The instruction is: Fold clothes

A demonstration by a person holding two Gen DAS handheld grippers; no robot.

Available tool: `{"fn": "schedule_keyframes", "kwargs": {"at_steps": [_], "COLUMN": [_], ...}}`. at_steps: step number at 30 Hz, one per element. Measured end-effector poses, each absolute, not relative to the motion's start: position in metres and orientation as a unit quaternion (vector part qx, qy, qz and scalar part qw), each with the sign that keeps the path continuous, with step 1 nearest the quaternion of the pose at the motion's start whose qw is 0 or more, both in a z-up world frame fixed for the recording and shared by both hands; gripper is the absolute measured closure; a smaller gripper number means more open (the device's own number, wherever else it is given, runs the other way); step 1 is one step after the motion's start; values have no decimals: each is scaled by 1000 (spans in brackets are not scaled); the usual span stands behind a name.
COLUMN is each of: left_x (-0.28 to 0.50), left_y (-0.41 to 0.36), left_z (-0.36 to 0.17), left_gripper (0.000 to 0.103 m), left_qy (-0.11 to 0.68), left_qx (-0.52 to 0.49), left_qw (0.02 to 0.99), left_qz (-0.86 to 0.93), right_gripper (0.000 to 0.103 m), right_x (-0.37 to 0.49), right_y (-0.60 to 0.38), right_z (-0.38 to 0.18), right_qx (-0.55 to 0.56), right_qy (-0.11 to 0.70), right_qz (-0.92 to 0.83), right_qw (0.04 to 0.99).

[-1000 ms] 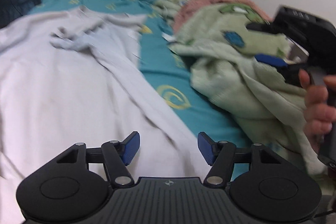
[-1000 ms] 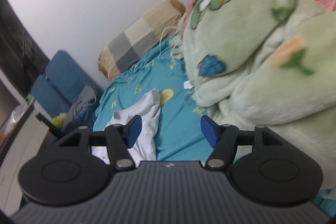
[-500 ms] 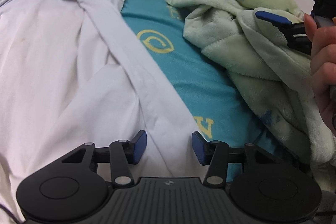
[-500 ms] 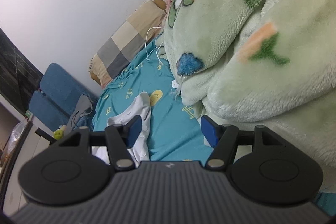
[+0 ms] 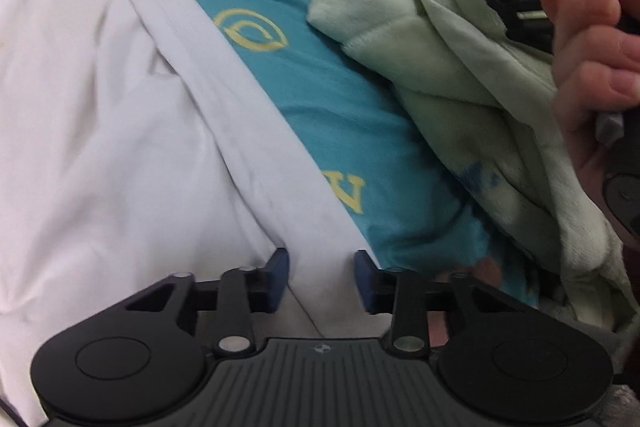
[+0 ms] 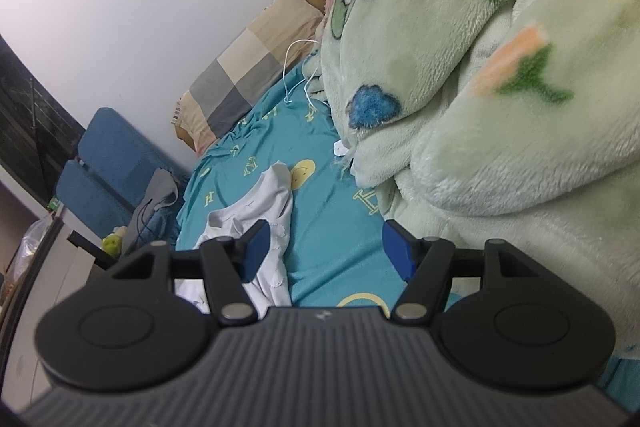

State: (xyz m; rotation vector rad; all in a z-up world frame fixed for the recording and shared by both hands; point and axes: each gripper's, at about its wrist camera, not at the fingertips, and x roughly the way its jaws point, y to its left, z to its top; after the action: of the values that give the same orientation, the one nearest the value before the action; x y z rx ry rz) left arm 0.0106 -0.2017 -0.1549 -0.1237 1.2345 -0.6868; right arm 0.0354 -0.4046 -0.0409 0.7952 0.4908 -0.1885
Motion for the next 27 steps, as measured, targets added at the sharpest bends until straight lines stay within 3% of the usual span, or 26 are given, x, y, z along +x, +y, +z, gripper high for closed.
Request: {"fn": "schedule_keyframes", "kwargs": {"at_steps": [7, 9, 13, 22, 27], "left_x": [13, 15, 17, 16, 18], "left_y": [-191, -187, -178, -81, -36], "left_z": [-151, -149, -146, -57, -72], "left_gripper": [70, 100, 101, 101, 101], "left_qy": [565, 562, 556, 538, 582], "left_qx": [-88, -100, -125, -185, -112], "left_qw": [751, 750, 747, 730, 754], "left_qz": [-331, -335, -343, -378, -284], "right_gripper": [37, 37, 37, 37, 37], "right_x": [38, 40, 42, 50, 58], "right_y": [-403, -402, -400, -393, -381], "right_z": [-42, -43, -45, -49, -50], "right_qx": [382, 378, 371, 356, 341], "right_qy": [239, 241, 247, 269, 282], "right_qz": [-90, -91, -92, -86, -75], "right_qw": [888, 889, 890, 891, 894]}}
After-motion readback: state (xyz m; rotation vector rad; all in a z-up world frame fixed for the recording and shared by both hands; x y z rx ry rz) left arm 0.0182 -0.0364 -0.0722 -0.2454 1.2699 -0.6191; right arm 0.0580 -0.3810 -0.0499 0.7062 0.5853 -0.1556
